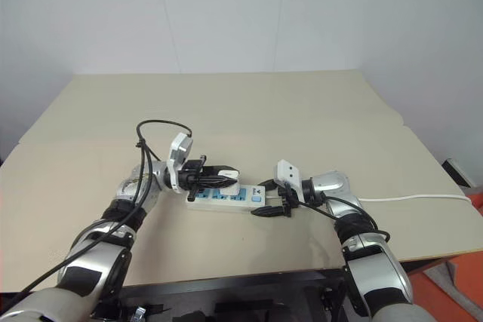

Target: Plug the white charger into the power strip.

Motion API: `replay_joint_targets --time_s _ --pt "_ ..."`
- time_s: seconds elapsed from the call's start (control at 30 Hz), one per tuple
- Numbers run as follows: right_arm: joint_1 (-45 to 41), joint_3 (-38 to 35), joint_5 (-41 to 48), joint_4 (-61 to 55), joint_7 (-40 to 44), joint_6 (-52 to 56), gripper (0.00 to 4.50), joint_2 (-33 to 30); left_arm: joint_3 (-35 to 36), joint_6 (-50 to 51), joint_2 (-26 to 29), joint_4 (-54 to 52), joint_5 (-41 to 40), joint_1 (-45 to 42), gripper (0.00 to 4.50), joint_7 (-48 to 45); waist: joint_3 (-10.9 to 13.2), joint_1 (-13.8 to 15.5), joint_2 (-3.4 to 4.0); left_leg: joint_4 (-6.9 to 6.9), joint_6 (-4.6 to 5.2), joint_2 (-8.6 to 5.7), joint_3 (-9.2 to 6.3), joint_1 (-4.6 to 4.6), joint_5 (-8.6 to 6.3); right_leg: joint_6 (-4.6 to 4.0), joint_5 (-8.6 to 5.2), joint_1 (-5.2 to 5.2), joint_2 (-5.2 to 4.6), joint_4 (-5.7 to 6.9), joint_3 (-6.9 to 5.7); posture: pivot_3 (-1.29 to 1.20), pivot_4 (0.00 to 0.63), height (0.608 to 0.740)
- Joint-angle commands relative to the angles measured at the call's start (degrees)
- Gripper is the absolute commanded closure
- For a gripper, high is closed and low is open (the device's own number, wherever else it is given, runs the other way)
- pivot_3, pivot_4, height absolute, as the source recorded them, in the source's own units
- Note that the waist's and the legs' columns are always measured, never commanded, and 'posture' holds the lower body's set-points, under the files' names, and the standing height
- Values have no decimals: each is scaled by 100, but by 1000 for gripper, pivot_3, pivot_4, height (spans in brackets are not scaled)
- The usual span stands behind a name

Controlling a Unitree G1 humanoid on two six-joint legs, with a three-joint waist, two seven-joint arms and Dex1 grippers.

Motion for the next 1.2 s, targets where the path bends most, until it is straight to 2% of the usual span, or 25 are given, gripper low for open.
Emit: replay_joint_targets --time_s 0.03,0.53,1.2 --pt "235 304 -238 95 228 101 1085 65 -4 -154 -64 128 24 -226 3474 -46 0 3 0 0 0 0 0 0 0 0 0 0 -1 0 0 0 150 740" --pt "359 362 -267 -113 213 189 1085 73 -286 -665 -331 873 337 -534 3474 -46 0 10 0 0 0 -1 0 -1 0 0 0 0 1 -1 0 0 150 740" --pt "368 352 -289 -134 190 205 1085 82 62 -1184 -482 1491 871 -570 3474 -46 0 7 0 0 0 0 1 1 0 1 0 1 2 -1 0 0 150 740"
